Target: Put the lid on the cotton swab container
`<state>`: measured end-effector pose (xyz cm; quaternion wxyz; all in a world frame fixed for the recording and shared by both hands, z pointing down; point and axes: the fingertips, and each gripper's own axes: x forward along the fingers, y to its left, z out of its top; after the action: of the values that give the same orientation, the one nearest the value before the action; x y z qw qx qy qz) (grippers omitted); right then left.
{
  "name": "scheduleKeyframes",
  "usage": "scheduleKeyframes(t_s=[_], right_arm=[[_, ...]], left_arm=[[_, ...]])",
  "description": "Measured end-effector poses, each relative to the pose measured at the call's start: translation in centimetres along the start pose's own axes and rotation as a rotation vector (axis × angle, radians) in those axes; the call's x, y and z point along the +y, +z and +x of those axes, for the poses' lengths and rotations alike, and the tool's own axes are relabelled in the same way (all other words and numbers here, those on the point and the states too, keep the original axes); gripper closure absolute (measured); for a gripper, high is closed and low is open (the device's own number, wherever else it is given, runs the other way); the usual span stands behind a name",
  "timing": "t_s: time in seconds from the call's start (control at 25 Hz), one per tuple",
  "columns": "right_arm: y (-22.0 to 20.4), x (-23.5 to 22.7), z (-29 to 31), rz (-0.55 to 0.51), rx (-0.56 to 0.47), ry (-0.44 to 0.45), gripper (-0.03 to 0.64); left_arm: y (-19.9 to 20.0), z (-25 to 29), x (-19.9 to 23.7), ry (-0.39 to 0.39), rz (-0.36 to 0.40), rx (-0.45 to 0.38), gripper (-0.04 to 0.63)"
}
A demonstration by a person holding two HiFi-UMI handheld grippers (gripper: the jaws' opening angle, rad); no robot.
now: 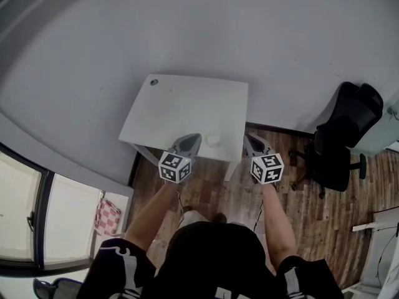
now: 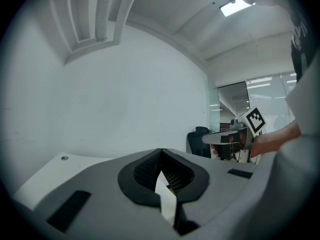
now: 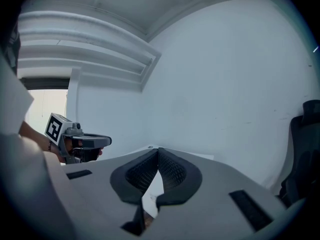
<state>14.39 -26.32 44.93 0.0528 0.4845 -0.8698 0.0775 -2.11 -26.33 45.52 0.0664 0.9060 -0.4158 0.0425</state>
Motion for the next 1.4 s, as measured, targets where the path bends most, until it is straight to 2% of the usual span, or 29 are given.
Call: scheduleKeyframes(t_s=[1.4], right_arm=[[-0.1, 0.7, 1.7, 0.000, 0.010, 0.015, 0.606]], left_arm=[[-0.7, -0.1, 1.4, -0.001, -0.014, 0.008, 0.569]])
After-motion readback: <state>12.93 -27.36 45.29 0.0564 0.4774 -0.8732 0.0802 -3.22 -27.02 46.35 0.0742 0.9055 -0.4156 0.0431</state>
